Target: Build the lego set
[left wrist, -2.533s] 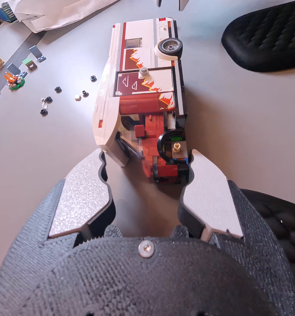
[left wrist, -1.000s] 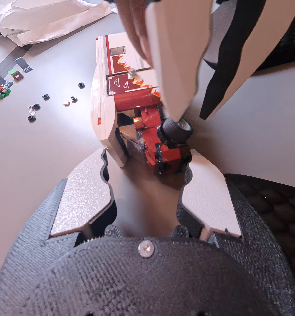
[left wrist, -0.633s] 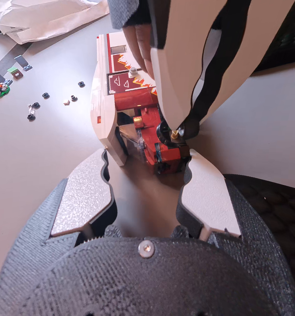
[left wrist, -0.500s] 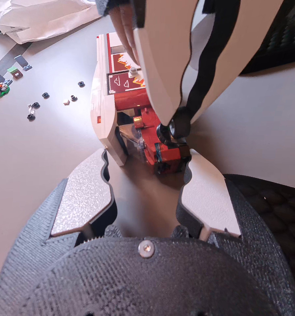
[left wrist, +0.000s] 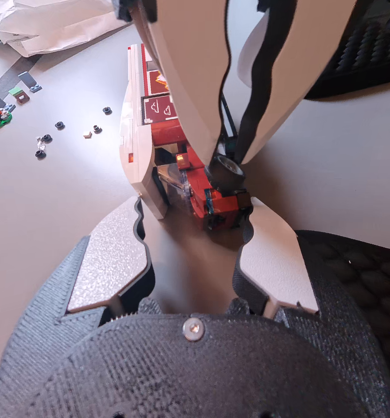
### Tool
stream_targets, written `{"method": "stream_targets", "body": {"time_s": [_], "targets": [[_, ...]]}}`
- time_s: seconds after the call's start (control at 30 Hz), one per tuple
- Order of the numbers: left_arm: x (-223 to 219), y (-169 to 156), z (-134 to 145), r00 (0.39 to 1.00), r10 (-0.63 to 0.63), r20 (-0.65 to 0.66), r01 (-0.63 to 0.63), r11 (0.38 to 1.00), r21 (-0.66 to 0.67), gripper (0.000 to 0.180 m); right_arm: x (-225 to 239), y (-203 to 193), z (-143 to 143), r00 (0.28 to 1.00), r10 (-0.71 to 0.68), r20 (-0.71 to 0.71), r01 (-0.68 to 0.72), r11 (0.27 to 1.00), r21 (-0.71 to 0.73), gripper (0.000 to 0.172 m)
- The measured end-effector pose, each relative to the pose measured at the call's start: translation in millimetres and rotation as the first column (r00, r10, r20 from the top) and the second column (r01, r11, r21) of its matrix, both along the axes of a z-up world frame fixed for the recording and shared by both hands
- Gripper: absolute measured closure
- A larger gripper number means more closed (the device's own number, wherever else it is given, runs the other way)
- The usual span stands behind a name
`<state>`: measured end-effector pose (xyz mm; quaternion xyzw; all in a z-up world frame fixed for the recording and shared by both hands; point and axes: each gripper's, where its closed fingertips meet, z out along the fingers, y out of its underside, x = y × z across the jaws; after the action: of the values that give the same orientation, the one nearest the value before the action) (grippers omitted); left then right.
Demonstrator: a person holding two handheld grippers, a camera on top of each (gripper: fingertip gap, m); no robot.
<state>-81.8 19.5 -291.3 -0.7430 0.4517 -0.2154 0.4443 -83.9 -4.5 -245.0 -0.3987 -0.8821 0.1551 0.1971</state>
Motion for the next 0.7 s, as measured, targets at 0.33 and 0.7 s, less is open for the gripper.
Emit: {"method": "stream_targets", "body": {"time_s": [0.33, 0.7], "targets": [[-0.2, 0.0, 0.7, 1.000, 0.001, 0.008, -0.001, 1.000, -0.007, 0.094, 1.8, -0.2, -0.6, 0.996, 0.043, -0.077, -0.032, 0.989, 0.146, 0.147], [-0.1, -0.1, 0.4, 1.000, 0.004, 0.003, -0.004, 1.000, -0.007, 0.094, 1.6, -2.2, -8.9, 0.998, 0.057, -0.023, -0.053, 0.989, 0.141, 0.149]]}}
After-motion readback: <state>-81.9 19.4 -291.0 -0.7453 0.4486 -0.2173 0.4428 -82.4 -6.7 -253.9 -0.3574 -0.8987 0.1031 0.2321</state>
